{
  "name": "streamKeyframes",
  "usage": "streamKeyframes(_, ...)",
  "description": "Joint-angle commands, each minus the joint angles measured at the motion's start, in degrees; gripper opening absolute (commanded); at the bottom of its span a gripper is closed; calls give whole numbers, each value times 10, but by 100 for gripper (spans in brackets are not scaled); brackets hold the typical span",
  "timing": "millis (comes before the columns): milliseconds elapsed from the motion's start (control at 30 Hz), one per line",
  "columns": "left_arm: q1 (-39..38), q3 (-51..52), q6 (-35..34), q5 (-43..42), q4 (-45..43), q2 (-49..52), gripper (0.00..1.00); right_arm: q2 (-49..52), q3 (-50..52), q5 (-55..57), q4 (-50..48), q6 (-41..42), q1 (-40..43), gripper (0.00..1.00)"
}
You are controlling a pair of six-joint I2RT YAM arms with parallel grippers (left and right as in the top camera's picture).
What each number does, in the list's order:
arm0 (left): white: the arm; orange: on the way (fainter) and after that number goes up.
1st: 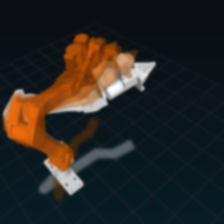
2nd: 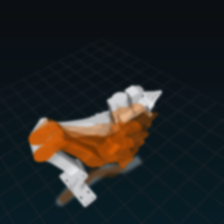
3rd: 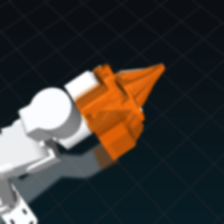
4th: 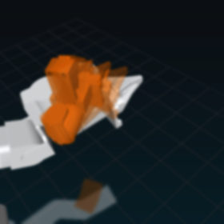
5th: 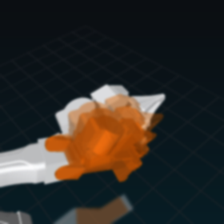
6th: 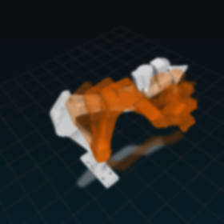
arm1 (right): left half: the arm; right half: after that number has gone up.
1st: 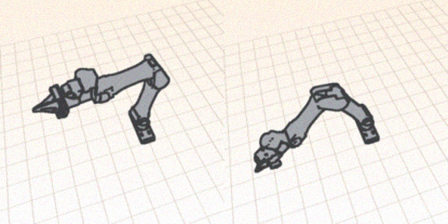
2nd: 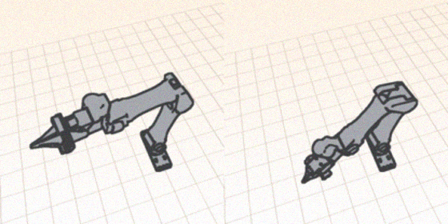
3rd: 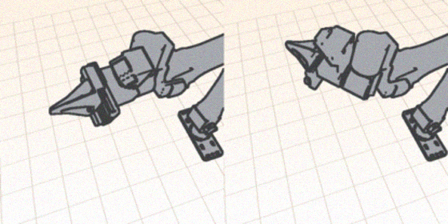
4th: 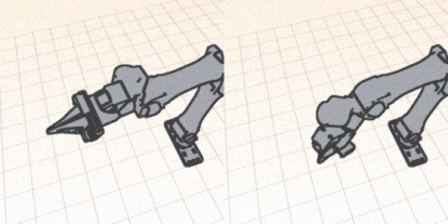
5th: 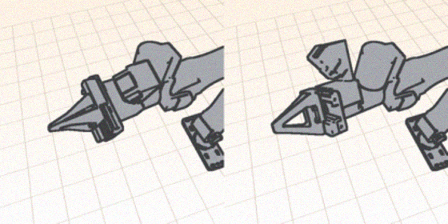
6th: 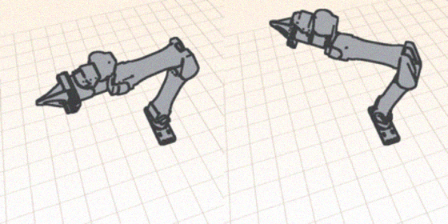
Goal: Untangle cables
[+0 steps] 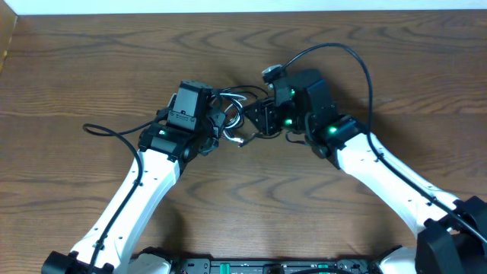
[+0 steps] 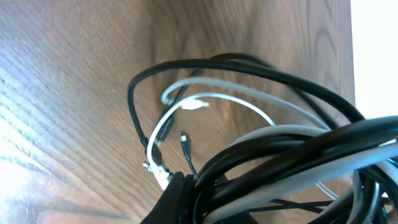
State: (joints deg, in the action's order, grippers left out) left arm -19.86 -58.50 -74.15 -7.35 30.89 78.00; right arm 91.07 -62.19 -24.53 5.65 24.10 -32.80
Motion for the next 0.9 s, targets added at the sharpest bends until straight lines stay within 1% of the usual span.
streamKeyframes(0,-12,-4,-14,-12,-1,-5,8,13,-9,8,-22,-2,-16,30)
streamKeyframes(100,-17,-4,-16,-10,-1,-5,7,13,-9,9,-42,-2,-20,29)
streamKeyframes(267,-18,-4,-16,-9,-1,-5,7,13,-9,8,-35,-2,-24,28)
streamKeyframes(433,-18,-4,-16,-5,0,-5,7,13,-9,-9,-51,-14,-25,28)
streamKeyframes(633,-18,-4,-16,-5,0,-5,7,13,-9,-51,-59,-58,-26,28)
streamKeyframes(800,-18,-4,-16,-5,0,-5,7,10,-9,-47,-59,-120,-16,29)
streamKeyframes(867,-18,-4,-16,-5,0,-5,8,5,-9,-33,-54,-127,-9,29)
